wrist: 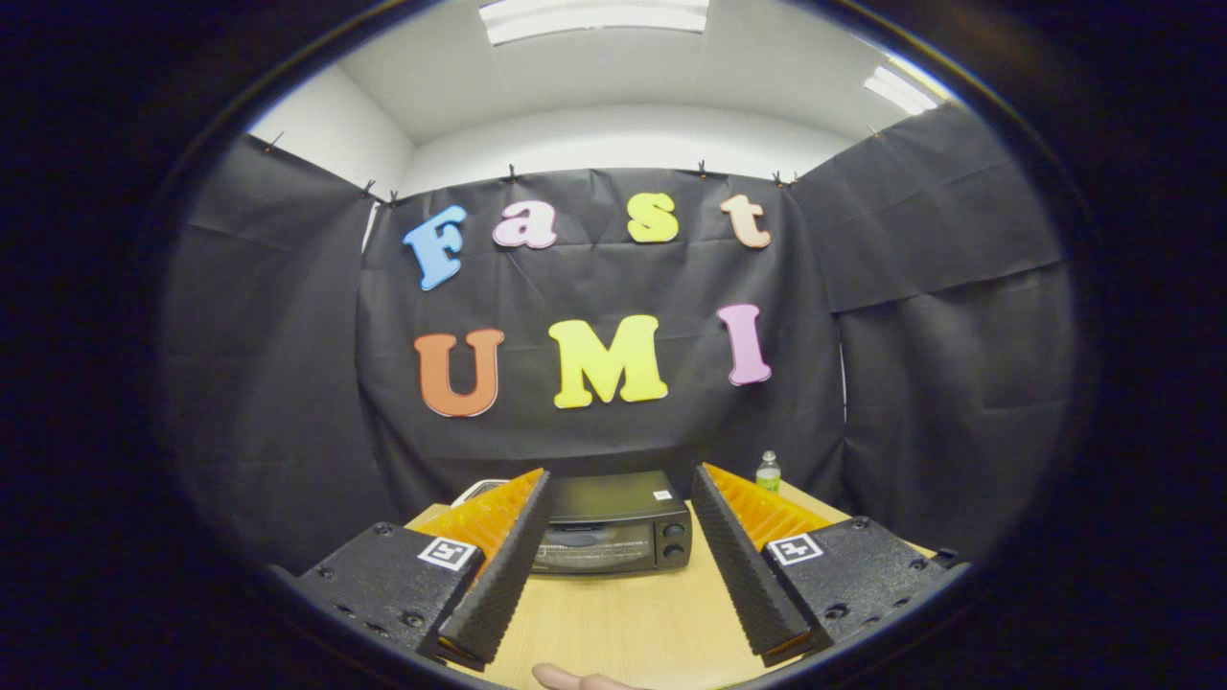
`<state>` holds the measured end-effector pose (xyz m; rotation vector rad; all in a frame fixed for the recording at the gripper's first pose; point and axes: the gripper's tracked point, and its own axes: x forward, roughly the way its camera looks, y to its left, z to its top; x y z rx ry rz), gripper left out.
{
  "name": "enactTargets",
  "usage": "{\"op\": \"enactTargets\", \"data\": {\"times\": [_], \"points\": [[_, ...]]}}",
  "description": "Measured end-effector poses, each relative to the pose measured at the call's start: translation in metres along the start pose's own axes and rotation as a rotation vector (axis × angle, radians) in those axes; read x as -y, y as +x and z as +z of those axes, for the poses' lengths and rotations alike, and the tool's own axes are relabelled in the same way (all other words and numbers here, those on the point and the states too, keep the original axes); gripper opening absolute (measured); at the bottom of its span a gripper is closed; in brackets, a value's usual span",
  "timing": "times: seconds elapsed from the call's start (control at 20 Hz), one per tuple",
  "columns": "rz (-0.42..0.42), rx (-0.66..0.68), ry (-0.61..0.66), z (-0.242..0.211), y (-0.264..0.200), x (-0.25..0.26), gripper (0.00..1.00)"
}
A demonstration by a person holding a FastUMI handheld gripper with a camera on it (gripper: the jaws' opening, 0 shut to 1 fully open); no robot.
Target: Open the toaster oven, put the food inside, and close the toaster oven door.
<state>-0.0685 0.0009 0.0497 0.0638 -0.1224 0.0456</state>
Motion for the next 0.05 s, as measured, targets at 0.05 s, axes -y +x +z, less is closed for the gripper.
{"op": "enactTargets", "data": {"times": [0.05], "points": [[0.004, -0.001, -0.010, -0.0011, -0.0006, -0.0016, 0.95]]}}
